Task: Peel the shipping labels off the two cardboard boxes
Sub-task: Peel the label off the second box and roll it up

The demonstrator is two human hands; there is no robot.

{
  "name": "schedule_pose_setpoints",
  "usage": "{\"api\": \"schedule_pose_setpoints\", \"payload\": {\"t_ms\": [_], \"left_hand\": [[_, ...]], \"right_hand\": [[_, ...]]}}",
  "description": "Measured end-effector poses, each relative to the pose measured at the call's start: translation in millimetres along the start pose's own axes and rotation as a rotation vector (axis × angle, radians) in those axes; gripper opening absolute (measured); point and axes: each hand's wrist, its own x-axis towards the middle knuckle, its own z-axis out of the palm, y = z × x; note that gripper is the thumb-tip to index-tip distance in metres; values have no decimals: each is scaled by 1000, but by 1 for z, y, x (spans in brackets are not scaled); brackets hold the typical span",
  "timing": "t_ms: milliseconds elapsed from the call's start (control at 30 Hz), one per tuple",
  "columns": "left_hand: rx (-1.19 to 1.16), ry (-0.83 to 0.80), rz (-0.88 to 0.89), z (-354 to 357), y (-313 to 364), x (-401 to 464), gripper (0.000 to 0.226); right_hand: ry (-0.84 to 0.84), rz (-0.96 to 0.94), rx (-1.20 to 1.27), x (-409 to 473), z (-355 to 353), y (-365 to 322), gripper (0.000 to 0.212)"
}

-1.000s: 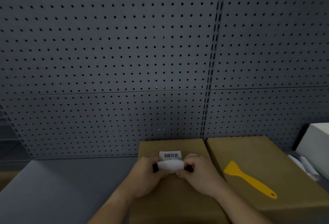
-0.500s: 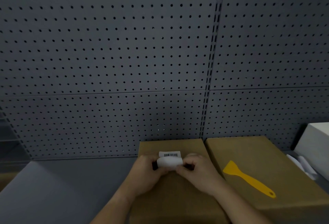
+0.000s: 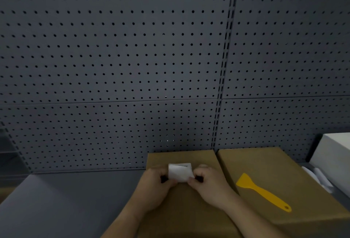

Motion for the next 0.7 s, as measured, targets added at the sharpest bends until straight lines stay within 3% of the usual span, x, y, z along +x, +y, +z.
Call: {"api": "schedule_pose_setpoints", "payload": {"t_ms": [167,500,600,700], "left_hand": [[-1,-12,28,1,-2,1,12],[1,-90,-33,-3,-5,11,38],[60,-134,-35,-7,-1,24,17],[62,-70,-39,1,-2,25,8]], "right_hand": [[-34,-23,35,4,-9,0,26],[64,-94,64,10,-1,15,26],[53,-89,72,11,-2,13,23],[42,-67,94,12,-4,13,27]]}}
